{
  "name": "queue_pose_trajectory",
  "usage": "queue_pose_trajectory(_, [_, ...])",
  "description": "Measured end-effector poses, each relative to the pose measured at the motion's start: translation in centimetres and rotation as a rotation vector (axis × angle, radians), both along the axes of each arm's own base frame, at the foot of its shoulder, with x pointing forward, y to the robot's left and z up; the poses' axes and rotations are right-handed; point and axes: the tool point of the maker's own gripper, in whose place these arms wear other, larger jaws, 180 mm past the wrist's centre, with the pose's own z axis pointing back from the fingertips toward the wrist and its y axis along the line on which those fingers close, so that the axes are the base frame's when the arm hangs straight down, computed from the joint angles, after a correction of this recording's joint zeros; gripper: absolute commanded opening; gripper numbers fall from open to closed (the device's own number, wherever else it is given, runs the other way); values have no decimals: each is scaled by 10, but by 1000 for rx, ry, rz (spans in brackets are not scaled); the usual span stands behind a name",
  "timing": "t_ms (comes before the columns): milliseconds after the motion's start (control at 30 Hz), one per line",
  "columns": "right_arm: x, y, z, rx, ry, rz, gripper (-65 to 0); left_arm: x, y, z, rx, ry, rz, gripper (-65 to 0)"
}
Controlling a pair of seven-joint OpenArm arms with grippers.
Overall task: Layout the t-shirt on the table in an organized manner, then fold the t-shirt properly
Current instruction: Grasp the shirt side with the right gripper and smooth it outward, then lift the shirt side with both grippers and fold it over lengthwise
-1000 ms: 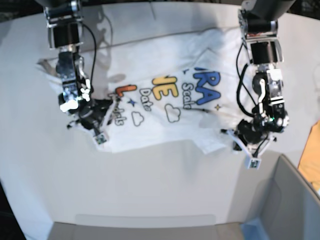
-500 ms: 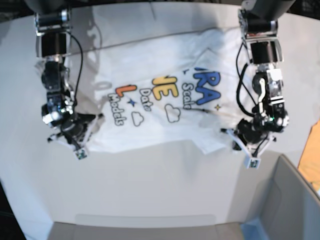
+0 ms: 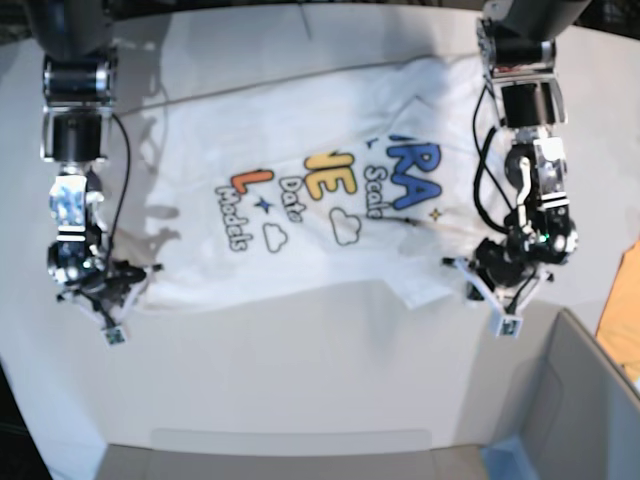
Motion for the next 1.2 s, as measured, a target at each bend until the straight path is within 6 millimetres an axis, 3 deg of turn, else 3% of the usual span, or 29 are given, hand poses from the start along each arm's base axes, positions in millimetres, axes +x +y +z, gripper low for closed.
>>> queue_pose_trajectory(167, [-5, -14, -7, -11, 23, -18, -650, -6, 1, -1, 4, 1, 2, -650])
queue_pose_trajectory(333, [-5, -25, -2, -27, 13, -27, -650, -30, -5, 14, 55, -11, -34, -650])
queue_pose_trajectory(467, [-6, -35, 0, -50, 16, -37, -650, -35, -11, 37, 79, -62, -47, -650])
queue_pose_trajectory(600, [-7, -40, 2, -56, 16, -41, -650, -51, -18, 29, 81, -13, -58, -650])
queue_pose_trajectory(767, [-10, -47, 2, -61, 18, -48, -650, -64, -22, 49, 116, -51, -73, -650])
queue_pose_trajectory(900, [-18, -53, 1, -94, 23, -42, -650, -79, -23, 40, 121, -18, -80, -650])
queue_pose_trajectory(1067, [-29, -40, 6, -101, -12, 6, -650, -102, -23, 28, 129, 23, -83, -650])
queue_pose_trajectory(1200, [-44, -39, 10, 18, -36, -23, -650, -113, -8, 24, 108, 35, -10, -650])
